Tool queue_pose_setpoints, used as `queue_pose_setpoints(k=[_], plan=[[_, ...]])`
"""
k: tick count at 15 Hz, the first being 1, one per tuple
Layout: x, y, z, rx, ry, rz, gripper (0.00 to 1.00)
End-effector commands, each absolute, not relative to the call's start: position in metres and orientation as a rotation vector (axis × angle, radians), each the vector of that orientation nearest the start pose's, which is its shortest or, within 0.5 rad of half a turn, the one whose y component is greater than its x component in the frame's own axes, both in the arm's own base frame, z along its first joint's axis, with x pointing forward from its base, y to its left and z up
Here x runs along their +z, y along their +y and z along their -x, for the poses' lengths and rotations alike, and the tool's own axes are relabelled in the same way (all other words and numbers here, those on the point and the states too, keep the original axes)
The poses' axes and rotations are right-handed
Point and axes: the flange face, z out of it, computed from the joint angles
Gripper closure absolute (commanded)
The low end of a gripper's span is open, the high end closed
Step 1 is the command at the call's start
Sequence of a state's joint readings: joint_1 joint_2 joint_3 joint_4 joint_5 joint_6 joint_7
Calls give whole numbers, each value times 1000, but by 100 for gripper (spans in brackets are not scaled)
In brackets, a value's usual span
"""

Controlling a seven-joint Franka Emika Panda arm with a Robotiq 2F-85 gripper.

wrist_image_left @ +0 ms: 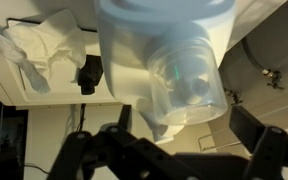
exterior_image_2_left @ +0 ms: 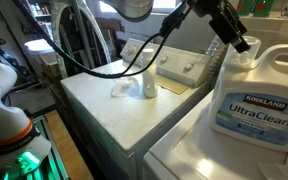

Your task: Take the caps off the containers

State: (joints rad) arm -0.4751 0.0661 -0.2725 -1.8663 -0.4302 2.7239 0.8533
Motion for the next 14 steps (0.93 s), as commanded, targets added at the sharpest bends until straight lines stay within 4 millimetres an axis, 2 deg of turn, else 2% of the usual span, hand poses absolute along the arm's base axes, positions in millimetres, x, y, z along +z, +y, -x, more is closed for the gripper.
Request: queue_pose_setpoints(k=[1, 8, 9, 12, 14], plan=[[564, -413, -484, -1340, 1888, 2506, 0], [554, -415, -490, -1288, 1928, 2501, 1], [554, -416, -491, -1290, 1929, 2501, 8], [557, -417, -491, -1297, 1935, 2494, 40], [560, -419, -488, -1290, 1955, 2489, 53]])
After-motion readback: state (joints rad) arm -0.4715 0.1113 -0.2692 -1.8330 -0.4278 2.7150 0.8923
